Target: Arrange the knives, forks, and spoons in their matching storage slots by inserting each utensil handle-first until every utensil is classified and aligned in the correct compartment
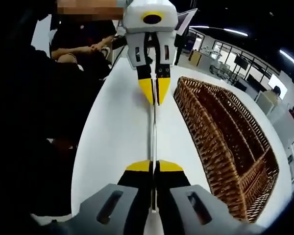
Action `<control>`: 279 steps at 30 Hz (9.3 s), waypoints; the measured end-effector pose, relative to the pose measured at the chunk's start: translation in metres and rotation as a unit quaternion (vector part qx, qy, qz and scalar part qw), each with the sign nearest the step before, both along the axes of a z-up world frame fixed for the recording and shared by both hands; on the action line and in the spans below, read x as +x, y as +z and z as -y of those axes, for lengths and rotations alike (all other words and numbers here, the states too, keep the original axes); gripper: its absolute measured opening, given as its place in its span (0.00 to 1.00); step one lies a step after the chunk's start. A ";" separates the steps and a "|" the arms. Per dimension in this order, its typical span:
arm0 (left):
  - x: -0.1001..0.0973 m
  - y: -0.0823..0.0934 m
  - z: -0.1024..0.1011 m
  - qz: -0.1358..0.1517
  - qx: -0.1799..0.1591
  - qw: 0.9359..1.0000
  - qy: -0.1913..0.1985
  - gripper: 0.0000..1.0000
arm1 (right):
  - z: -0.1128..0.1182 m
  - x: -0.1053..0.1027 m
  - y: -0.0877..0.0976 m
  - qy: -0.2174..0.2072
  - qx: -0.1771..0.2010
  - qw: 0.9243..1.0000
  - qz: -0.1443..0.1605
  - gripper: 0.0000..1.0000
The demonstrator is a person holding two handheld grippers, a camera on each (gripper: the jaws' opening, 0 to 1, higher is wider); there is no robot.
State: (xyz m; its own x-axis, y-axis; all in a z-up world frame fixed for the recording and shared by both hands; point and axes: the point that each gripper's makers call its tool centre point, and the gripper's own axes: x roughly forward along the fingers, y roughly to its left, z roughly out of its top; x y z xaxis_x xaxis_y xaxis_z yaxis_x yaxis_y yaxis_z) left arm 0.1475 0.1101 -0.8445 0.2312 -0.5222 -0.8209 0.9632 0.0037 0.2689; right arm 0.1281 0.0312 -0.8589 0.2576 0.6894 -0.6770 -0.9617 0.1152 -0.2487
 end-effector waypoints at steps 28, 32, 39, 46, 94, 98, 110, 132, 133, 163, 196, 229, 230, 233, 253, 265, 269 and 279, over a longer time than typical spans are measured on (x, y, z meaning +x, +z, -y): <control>0.024 0.114 -0.056 0.009 -0.244 0.923 0.297 1.00 | 0.007 0.021 0.061 0.008 -0.009 0.997 0.082 0.00; 0.017 0.127 -0.061 0.013 -0.261 0.914 0.310 1.00 | 0.009 0.021 0.070 0.010 -0.010 0.996 0.090 0.00; 0.006 0.131 -0.064 0.011 -0.265 0.910 0.319 1.00 | 0.012 0.019 0.084 0.014 -0.014 0.994 0.108 0.00; -0.004 0.129 -0.075 0.010 -0.265 0.906 0.330 1.00 | 0.017 0.018 0.095 0.024 -0.024 0.991 0.128 0.00; -0.022 0.163 -0.131 0.040 -0.290 0.894 0.340 1.00 | 0.011 0.030 0.134 0.043 -0.037 0.981 0.184 0.00; -0.022 0.161 -0.131 0.037 -0.287 0.895 0.340 1.00 | 0.011 0.043 0.135 0.046 -0.045 0.978 0.196 0.00; -0.013 0.160 -0.127 0.032 -0.293 0.893 0.339 1.00 | -0.001 0.078 0.140 0.053 -0.051 0.975 0.210 0.00; -0.017 0.147 -0.134 0.038 -0.285 0.891 0.352 1.00 | -0.012 0.136 0.152 0.033 -0.055 0.969 0.239 0.00; -0.017 0.147 -0.133 0.038 -0.285 0.891 0.351 1.00 | -0.011 0.139 0.152 0.029 -0.054 0.970 0.236 0.00; -0.017 0.139 -0.127 0.037 -0.273 0.894 0.352 1.00 | -0.017 0.148 0.153 0.032 -0.049 0.966 0.252 0.00; -0.017 0.128 -0.136 0.029 -0.273 0.889 0.366 1.00 | -0.013 0.140 0.100 0.023 -0.059 0.973 0.221 0.00; -0.027 0.118 -0.144 0.029 -0.267 0.887 0.376 1.00 | -0.020 0.124 0.052 0.064 -0.075 0.978 0.186 0.00; -0.027 0.118 -0.144 0.029 -0.267 0.887 0.376 1.00 | -0.019 0.124 0.049 0.065 -0.080 0.978 0.184 0.00; -0.028 0.119 -0.143 0.030 -0.270 0.886 0.375 1.00 | -0.019 0.122 0.042 0.071 -0.086 0.979 0.172 0.00; -0.030 0.110 -0.141 0.024 -0.261 0.891 0.371 1.00 | -0.004 0.130 0.015 0.078 -0.133 0.977 0.147 0.00; -0.031 0.109 -0.145 0.027 -0.255 0.892 0.372 1.00 | 0.001 0.132 -0.004 0.056 -0.150 0.981 0.108 0.00; -0.031 0.110 -0.143 0.028 -0.257 0.892 0.371 1.00 | 0.001 0.131 -0.005 0.046 -0.154 0.983 0.087 0.01; -0.034 0.106 -0.143 0.026 -0.251 0.893 0.372 1.00 | 0.004 0.130 -0.007 0.033 -0.149 0.986 0.074 0.01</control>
